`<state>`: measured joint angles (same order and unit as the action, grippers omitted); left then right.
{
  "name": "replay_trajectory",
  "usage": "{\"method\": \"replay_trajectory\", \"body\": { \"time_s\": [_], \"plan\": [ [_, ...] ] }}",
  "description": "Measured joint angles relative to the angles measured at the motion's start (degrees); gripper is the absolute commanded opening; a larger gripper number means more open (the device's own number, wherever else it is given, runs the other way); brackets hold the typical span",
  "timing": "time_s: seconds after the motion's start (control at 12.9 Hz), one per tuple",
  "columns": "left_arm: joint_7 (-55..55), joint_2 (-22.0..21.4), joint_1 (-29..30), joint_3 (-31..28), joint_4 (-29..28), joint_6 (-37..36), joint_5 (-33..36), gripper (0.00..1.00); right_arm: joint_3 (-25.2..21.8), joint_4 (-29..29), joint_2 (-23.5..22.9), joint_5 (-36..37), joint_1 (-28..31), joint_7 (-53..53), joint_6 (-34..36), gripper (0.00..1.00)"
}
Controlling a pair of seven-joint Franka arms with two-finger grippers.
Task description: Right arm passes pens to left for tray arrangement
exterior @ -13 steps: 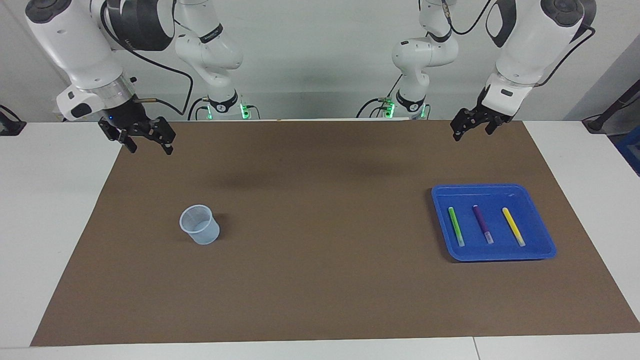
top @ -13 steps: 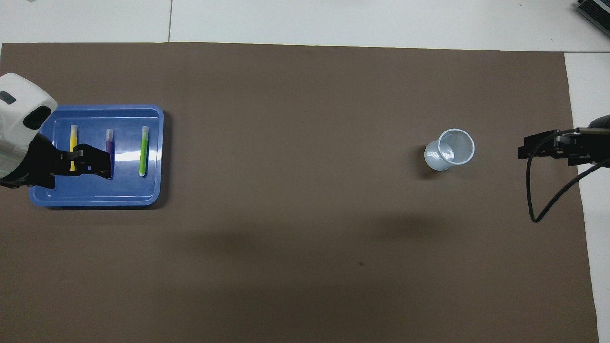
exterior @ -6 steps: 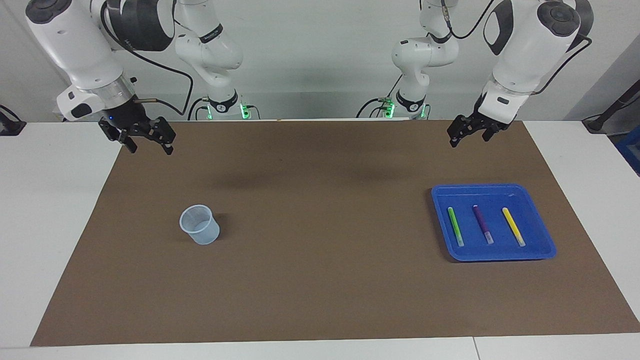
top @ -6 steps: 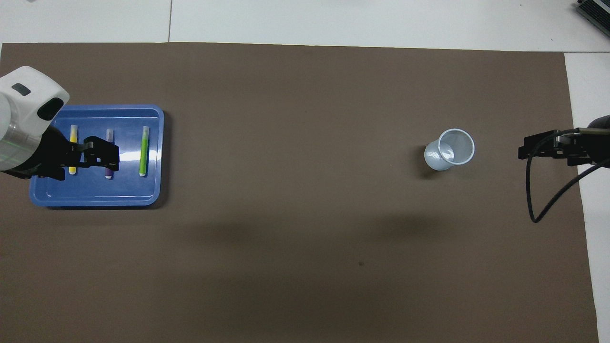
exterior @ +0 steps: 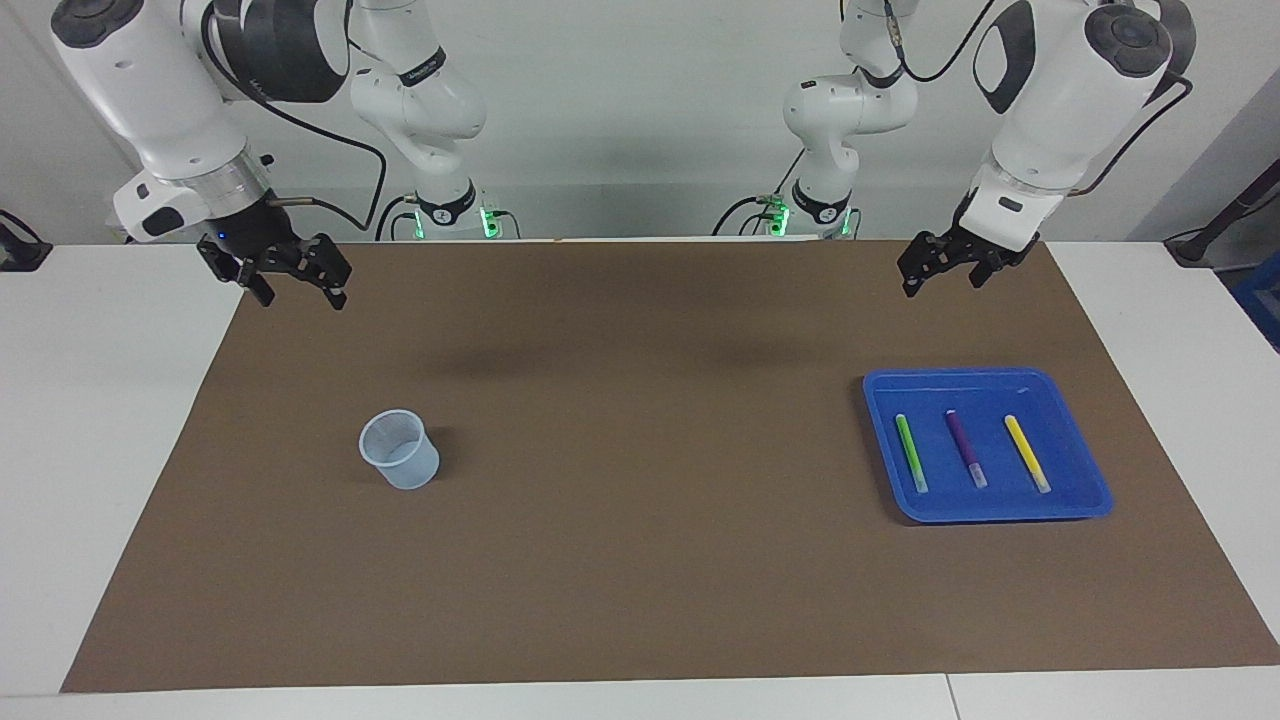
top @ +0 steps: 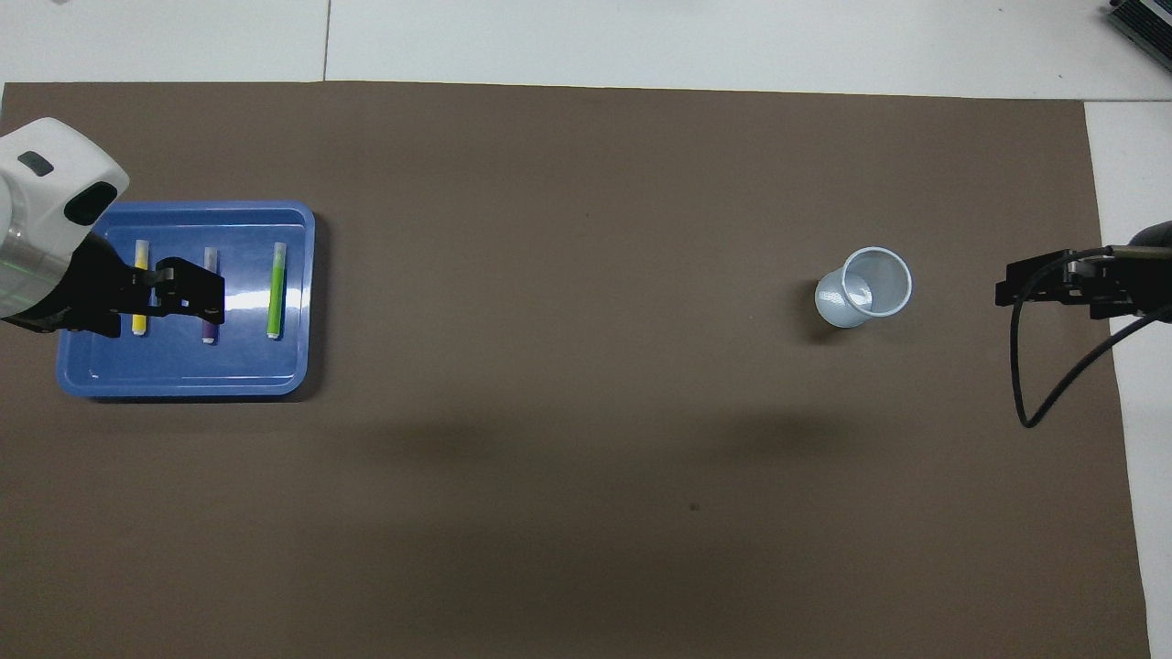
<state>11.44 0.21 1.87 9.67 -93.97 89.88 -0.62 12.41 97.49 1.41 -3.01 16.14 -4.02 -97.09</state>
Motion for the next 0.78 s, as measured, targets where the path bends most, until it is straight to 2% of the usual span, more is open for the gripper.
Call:
{"method": "replay_trajectory", "body": {
  "time_s": [0.78],
  "plan": [
    [-0.44,-0.03,-0.24,0.03,0.68,0.37,-0.30,1.00,0.04,0.00,0.00,0.00,-0.01,0.00,0.00,1.00]
  ]
}}
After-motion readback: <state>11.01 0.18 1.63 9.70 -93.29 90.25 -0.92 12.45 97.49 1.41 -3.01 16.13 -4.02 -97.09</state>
